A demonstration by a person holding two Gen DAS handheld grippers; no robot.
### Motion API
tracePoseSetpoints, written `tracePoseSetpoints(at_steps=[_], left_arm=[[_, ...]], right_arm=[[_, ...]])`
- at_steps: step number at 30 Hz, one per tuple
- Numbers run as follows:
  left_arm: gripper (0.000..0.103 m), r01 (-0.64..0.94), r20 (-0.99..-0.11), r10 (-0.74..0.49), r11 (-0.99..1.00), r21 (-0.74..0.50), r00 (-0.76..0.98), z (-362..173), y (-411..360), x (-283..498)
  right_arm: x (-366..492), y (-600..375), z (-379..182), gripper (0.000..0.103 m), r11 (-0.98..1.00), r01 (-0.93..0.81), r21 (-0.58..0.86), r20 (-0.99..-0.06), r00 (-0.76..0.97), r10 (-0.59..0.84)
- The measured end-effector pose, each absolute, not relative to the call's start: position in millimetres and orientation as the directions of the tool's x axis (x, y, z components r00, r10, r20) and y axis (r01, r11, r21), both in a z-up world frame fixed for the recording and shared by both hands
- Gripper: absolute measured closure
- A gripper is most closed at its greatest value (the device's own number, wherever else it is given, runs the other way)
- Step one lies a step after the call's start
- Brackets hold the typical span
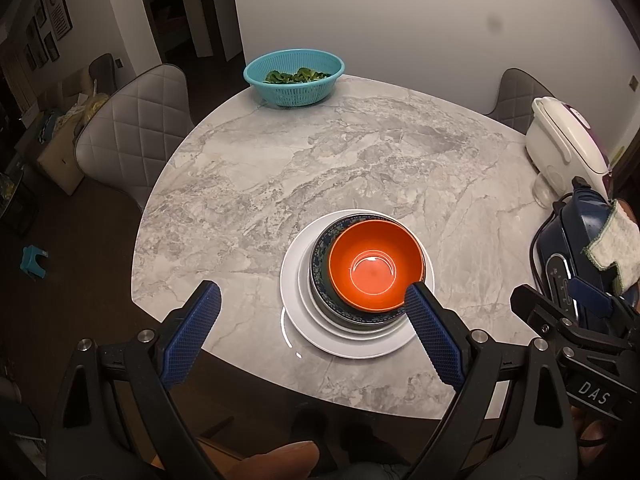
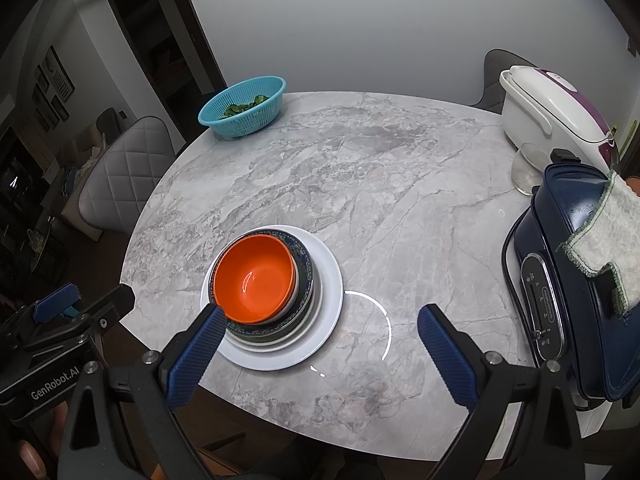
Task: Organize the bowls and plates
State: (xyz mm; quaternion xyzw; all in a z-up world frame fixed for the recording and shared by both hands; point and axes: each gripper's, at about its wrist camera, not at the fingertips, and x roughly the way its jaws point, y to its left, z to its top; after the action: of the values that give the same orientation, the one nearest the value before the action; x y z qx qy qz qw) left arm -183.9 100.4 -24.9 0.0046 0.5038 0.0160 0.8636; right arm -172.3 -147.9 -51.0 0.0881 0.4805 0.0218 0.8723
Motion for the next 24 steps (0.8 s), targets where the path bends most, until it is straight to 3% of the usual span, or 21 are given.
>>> tracePoseSetpoints(at_steps=[24], left_arm=[[0.01,-0.022,-0.871,0.032,0.999,0.024,0.49,-25.3,98.9,-181.9]], right_arm=[[-170.4,-148.4,-52.1,0.004,0.984,0.042,0.174,-0.836,0.534,0.125]])
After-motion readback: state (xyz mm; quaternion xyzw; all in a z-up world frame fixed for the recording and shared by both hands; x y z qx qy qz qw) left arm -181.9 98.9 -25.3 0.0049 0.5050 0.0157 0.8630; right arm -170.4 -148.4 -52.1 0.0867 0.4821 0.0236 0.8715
